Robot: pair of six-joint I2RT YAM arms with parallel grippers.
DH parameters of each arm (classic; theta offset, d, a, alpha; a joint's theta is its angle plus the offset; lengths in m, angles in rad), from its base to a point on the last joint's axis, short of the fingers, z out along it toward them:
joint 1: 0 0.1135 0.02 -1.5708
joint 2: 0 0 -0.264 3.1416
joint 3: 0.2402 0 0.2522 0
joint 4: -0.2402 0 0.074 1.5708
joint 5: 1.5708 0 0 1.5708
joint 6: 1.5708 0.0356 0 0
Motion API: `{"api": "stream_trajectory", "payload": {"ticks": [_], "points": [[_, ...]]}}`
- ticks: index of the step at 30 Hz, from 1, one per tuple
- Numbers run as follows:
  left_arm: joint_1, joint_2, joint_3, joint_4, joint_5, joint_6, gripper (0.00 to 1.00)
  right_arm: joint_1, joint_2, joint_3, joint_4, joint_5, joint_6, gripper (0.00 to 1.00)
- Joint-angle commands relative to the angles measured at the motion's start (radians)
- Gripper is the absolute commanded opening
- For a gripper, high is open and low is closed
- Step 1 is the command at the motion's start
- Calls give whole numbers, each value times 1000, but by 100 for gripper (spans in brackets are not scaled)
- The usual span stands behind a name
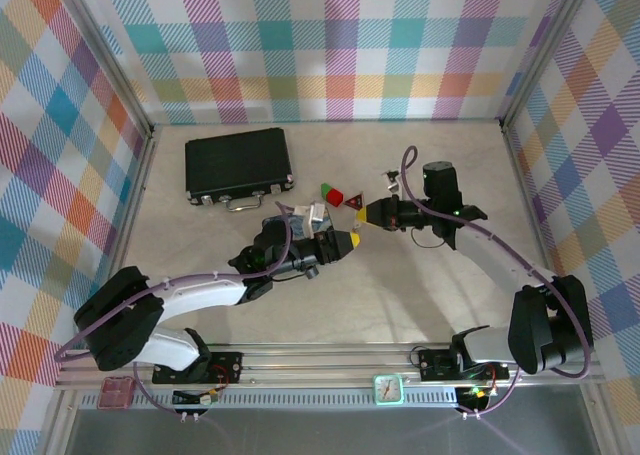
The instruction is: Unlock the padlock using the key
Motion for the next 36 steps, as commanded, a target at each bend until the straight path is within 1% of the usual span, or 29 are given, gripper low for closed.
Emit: {"api": "stream_trajectory", "payload": {"ticks": [1,3,5,10,12,21,25,28,33,36], "points": [[33,-14,24,26,44,40,39,-3,6,29,-12,-103,-58,0],[61,-36,17,36,43,32,41,-4,7,29,-47,-104,-86,0],[88,-59,18,32,34,26,43,-3,7,21,-40,-115,-89,0],[109,-82,47,7,13,27,46,-2,15,18,-35,-137,-97,0],[109,-70,57,26,12,21,46,-3,21,19,-31,-143,-99,0],[109,57,125,128,81,-46,44,-1,31,25,-32,-160,-107,0],[107,83,136,148,93,-61,40,-1,28,21,-27,-160,-107,0],[104,83,132,149,94,-61,34,-1,28,21,-21,-159,-105,0],[103,82,125,151,93,-62,16,-2,36,24,-19,-167,-104,0],[101,84,129,153,94,-62,8,-1,36,26,-19,-169,-105,0]]}}
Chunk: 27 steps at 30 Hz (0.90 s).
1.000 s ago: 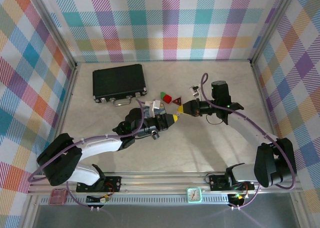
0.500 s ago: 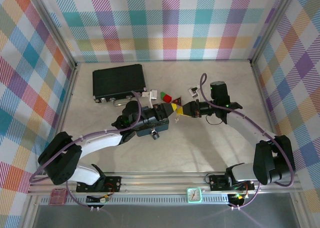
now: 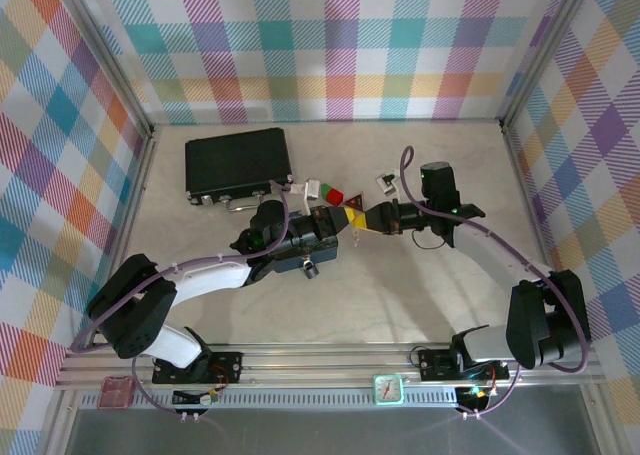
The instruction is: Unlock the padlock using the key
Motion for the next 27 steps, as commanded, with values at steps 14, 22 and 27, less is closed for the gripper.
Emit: {"api": "stream_trajectory", "payload": {"ticks": [14,22,27], "points": [[-5,-48,8,-19,-30,41,0,-4,-86,47,-83,94,-73,48],[-6,-83,-29,9,-70,42,0,6,-187,-74,40,194,6,53],[-7,-71,-27,33,-64,30,0,65,-208,-141,179,238,54,49]]}}
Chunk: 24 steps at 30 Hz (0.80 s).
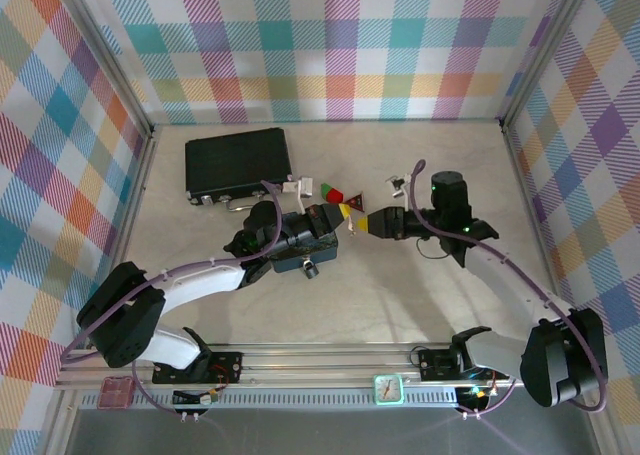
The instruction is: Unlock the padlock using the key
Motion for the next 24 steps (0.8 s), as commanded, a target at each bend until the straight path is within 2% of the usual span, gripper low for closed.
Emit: {"api": "stream_trajectory", "payload": {"ticks": [1,7,12,18,20,21,23,24], "points": [[-7,-4,-9,57,-7,1,0,38,-13,-31,140,32,49,48],[-10,11,-11,88,-10,-18,0,77,9,-28,188,47,62,43],[-12,10,-12,95,-13,-24,0,85,29,-32,200,46,62,29],[-12,-2,-18,94,-25,-30,0,86,16,-26,165,63,39,1],[-12,-15,-23,88,-41,-42,0,87,-4,-7,86,104,-9,0],[-12,-24,-26,73,-53,-51,3,88,-19,3,47,133,-39,0],[-12,-67,-25,-21,-113,-74,31,98,-55,36,-74,262,-134,0],[-11,-92,-19,-87,-149,-80,51,112,-69,51,-142,345,-187,0]]}}
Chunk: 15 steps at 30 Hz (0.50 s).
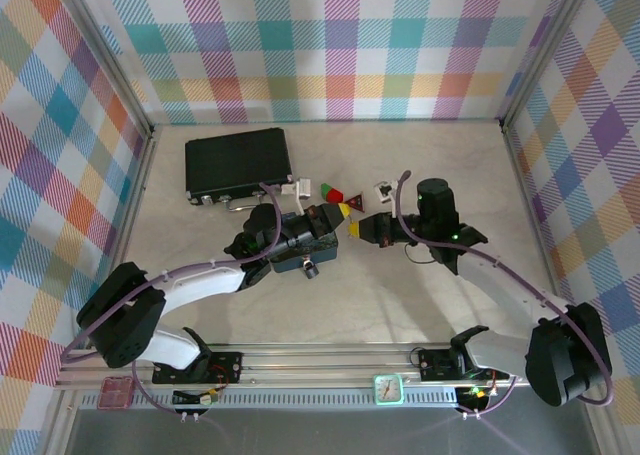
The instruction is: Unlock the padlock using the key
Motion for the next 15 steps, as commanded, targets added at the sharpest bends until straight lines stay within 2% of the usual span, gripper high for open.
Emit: {"api": "stream_trajectory", "payload": {"ticks": [1,3,5,8,15], "points": [[-4,-105,12,-181,-125,-39,62,36,-69,82,-228,273,-212,0],[-3,-147,50,-342,-184,-49,63,70,-78,104,-281,428,-289,0],[-5,-163,69,-417,-213,-83,63,102,-74,112,-290,543,-344,0],[-14,-155,90,-450,-236,-162,61,153,-35,135,-291,676,-413,0],[-71,-78,154,-474,-287,-251,55,285,27,148,-197,878,-566,0]]}}
